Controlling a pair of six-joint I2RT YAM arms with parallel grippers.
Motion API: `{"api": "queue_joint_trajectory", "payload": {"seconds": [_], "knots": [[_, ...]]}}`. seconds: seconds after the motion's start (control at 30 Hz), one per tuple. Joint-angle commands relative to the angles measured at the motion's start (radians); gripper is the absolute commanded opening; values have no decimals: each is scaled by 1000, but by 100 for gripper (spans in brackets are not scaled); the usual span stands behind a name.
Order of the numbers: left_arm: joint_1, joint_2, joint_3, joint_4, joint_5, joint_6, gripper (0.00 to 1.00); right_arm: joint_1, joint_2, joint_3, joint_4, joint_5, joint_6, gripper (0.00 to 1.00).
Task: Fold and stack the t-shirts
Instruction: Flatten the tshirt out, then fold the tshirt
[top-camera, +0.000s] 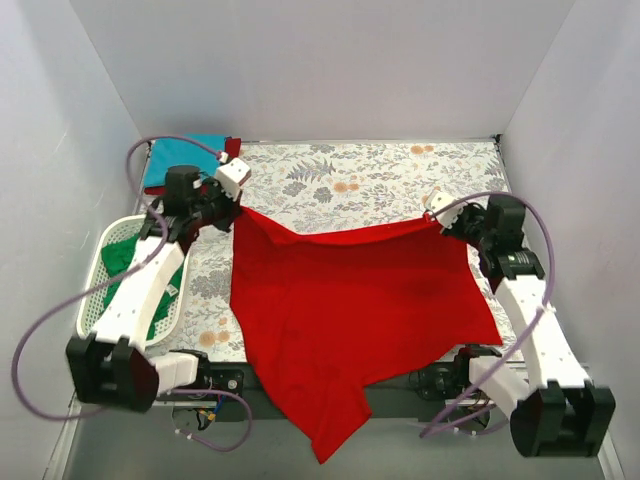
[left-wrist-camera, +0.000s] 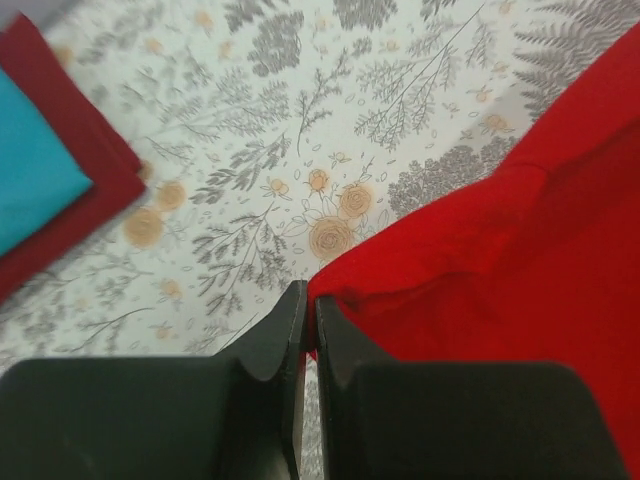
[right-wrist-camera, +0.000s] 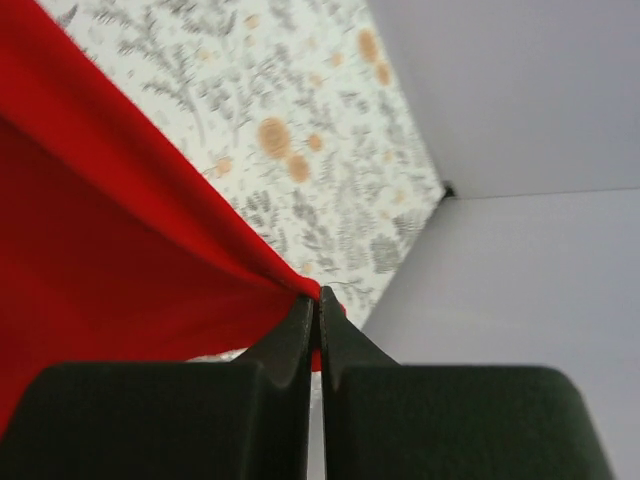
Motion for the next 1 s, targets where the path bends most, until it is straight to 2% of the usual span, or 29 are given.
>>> {"api": "queue_joint_trajectory", "payload": {"seconds": [0.0,0.07,0.1,0.17,0.2,0.3,0.5,0.53,0.73,0.97], "knots": [[-13,179,-6,155,-36,-28,0,-8,143,-15,178,-15,-28,1],[-16,280,50,207,-63,-29,0,-11,265,2,214,-9,-29,1],[-19,377,76,218,-97,-32,0,-12,309,17,235,-7,-28,1],[-21,477,189,229,-122,-31,0,-20,436,89,243,-1,-18,1],[-21,575,237,227,-134,-32,0,-23,479,117,245,2,-12,1],[-21,739,401,209,-158,-29,0,-37,632,247,245,19,0,1],[-41,1020,676,140,-168,6,0,-66,855,439,228,29,-3,1],[-44,1048,739,124,-171,13,0,-66,878,464,220,29,-1,1],[-53,1183,891,85,-197,37,0,-66,1015,616,157,34,28,1],[-71,1124,891,2,-203,37,0,-66,1058,674,90,-4,29,1]]}}
